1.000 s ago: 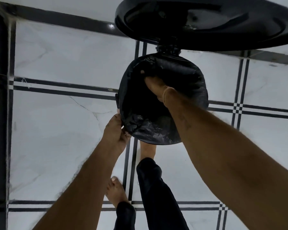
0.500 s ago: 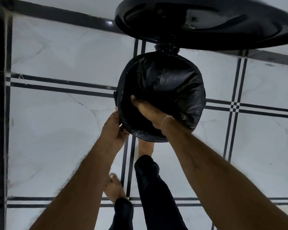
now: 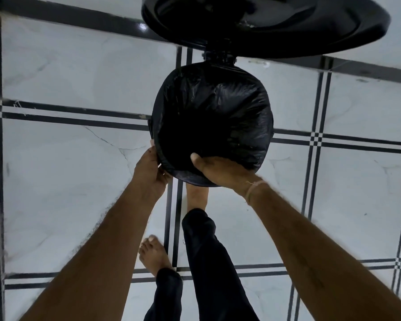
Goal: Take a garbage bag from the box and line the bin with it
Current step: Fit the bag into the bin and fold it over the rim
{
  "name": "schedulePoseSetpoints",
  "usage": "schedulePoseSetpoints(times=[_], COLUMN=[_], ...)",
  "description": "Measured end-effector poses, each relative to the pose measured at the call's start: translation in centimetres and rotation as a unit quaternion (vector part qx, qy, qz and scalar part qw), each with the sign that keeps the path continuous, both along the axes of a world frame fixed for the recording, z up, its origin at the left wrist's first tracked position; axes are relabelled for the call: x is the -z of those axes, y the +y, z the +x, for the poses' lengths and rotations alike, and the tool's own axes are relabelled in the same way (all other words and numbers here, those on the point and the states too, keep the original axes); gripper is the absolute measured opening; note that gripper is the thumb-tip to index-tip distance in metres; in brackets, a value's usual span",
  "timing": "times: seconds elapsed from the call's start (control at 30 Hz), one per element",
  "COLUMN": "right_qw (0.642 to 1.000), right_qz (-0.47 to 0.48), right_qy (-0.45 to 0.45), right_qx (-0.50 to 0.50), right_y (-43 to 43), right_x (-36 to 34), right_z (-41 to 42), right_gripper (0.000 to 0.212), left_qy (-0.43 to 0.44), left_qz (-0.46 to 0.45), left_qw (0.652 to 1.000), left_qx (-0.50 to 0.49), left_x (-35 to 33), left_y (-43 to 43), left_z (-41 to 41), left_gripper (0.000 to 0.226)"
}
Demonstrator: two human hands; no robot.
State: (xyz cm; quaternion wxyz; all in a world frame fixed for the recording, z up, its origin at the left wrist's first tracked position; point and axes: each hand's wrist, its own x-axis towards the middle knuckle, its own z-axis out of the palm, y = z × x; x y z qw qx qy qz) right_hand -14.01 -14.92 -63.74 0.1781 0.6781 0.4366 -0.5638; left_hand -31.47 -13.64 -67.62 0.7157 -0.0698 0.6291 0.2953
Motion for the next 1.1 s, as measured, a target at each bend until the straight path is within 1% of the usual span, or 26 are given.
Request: schedulePoseSetpoints(times=[0.07, 0.17, 0.27, 0.33, 0.4, 0.43, 0.47, 0.53, 0.57, 0.63, 0.7, 0.77, 0.87, 0.93, 1.0, 1.07, 1.1], right_qw=[1.0, 0.999, 0.999, 0.999, 0.999, 0.997, 0.993, 0.984, 0.98, 0.976, 0.979, 0.983, 0.993, 0.993, 0.985, 0.965, 0.959], right_qz=[-0.02, -0.034, -0.026, -0.011, 0.04, 0.079, 0.114, 0.152, 0.167, 0.19, 0.176, 0.146, 0.1, 0.101, 0.143, 0.217, 0.224], right_qy=[-0.016, -0.008, -0.004, -0.004, 0.002, 0.009, 0.028, 0.079, 0.092, 0.077, 0.034, 0.003, -0.02, -0.043, -0.081, -0.15, -0.176], right_qx=[-0.012, 0.027, 0.039, 0.036, 0.021, 0.019, 0.025, 0.046, 0.053, 0.07, 0.094, 0.115, 0.066, 0.051, 0.051, 0.009, -0.015], right_y=[0.4, 1.7, 2.7, 3.1, 2.8, 2.6, 2.6, 3.6, 4.6, 7.6, 11.1, 13.4, 14.1, 13.3, 11.3, 7.7, 5.7], right_x=[1.3, 3.2, 4.5, 4.1, 2.5, 1.4, 0.3, -1.0, -1.1, -0.5, 0.6, 1.7, 2.6, 2.4, 1.2, -0.4, -1.0], right_z=[0.1, 0.3, 0.7, 1.0, 1.8, 2.1, 2.3, 2.7, 2.8, 3.1, 3.7, 4.2, 4.3, 4.1, 3.9, 3.9, 3.9], right_gripper=[0.074, 0.07, 0.067, 0.063, 0.051, 0.039, 0.027, 0.016, 0.017, 0.038, 0.057, 0.065, 0.068, 0.067, 0.066, 0.06, 0.058], left_qy=[0.001, -0.007, -0.015, -0.014, -0.015, -0.016, -0.013, -0.006, -0.003, -0.003, -0.003, -0.003, -0.009, -0.01, -0.004, 0.0, -0.001], left_qz=[0.005, 0.004, 0.003, 0.002, 0.0, -0.002, -0.004, -0.011, -0.014, -0.022, -0.027, -0.02, -0.005, 0.001, -0.006, -0.014, -0.013], left_qw=[1.0, 1.0, 1.0, 1.0, 1.0, 1.0, 1.0, 1.0, 1.0, 0.999, 0.999, 0.999, 0.999, 1.0, 1.0, 1.0, 1.0], left_qx=[-0.001, -0.006, -0.009, -0.008, -0.008, -0.008, -0.01, -0.013, -0.015, -0.023, -0.031, -0.029, -0.032, -0.023, -0.012, -0.008, -0.004], left_x=[0.1, 0.2, 0.1, -0.1, -0.2, -0.3, -0.4, -0.4, -0.3, -0.2, 0.1, 0.5, 0.7, 0.8, 0.6, 0.2, 0.0], left_y=[0.0, 0.0, 0.1, 0.1, 0.1, 0.1, 0.1, 0.1, 0.1, 0.0, -0.1, -0.1, -0.1, -0.1, -0.1, 0.0, 0.1], left_z=[0.0, -0.2, -0.3, -0.4, -0.3, -0.2, -0.1, 0.0, 0.0, 0.0, -0.1, -0.2, -0.2, -0.1, 0.0, -0.1, -0.1], left_gripper=[0.034, 0.025, 0.023, 0.022, 0.025, 0.026, 0.028, 0.028, 0.025, 0.021, 0.018, 0.016, 0.017, 0.023, 0.034, 0.039, 0.039])
